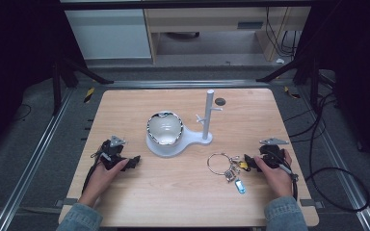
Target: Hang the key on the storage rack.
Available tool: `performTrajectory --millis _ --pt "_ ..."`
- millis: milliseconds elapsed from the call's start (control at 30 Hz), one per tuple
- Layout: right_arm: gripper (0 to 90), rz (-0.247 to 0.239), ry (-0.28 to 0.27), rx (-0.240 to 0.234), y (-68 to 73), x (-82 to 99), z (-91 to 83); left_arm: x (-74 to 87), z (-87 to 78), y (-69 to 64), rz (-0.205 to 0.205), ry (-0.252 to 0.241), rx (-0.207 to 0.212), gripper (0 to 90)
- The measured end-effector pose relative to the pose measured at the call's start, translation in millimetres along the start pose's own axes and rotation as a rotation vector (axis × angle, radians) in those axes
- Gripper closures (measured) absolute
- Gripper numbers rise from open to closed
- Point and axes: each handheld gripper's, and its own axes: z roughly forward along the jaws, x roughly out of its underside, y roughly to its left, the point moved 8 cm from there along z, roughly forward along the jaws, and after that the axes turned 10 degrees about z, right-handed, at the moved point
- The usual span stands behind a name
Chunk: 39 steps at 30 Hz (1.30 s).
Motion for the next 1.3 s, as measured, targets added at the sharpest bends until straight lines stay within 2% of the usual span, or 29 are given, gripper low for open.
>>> performTrajectory --millis 167,267,400,433,500,800,1000,1200,1300 --pt "14.9 -0.01 -0.028 -0.003 1.3 -2.4 -1.9 0.1 -0.1 0.1 0.003 0.0 0.002 0.0" --pt "25.5 -0.063 -0.067 -0.002 5.6 -7.3 -5.6 0.2 -0.1 0.2 0.004 -0.001 0.004 0.0" --pt "33.9 -0.098 -0.105 -0.017 10.8 -11.7 -10.9 0.1 -0.1 0.1 0.004 -0.001 0.004 0.0" --pt "39.7 -0.109 -0.115 -0.036 13.2 -12.6 -13.3 0.2 -0.1 0.1 0.004 -0.001 0.004 0.0" --pt "41.7 -0.114 -0.116 -0.047 14.9 -12.7 -14.5 0.2 -0.1 0.1 0.004 -0.001 0.004 0.0" --pt "70.3 -0.193 -0.105 -0.135 31.2 -7.6 -18.5 0.3 -0.1 0.0 0.004 0.001 0.004 0.0" --pt "74.3 -0.23 -0.075 -0.177 40.0 -1.7 -17.9 0.2 -0.1 0.1 0.004 0.001 0.004 0.0" --pt "72.0 -0.279 -0.034 -0.181 45.5 5.3 -17.7 0.3 -0.1 0.1 0.005 0.001 0.004 0.0" --pt "72.1 -0.288 -0.023 -0.186 47.2 7.9 -18.1 0.3 -0.1 0.1 0.005 0.001 0.004 0.0"
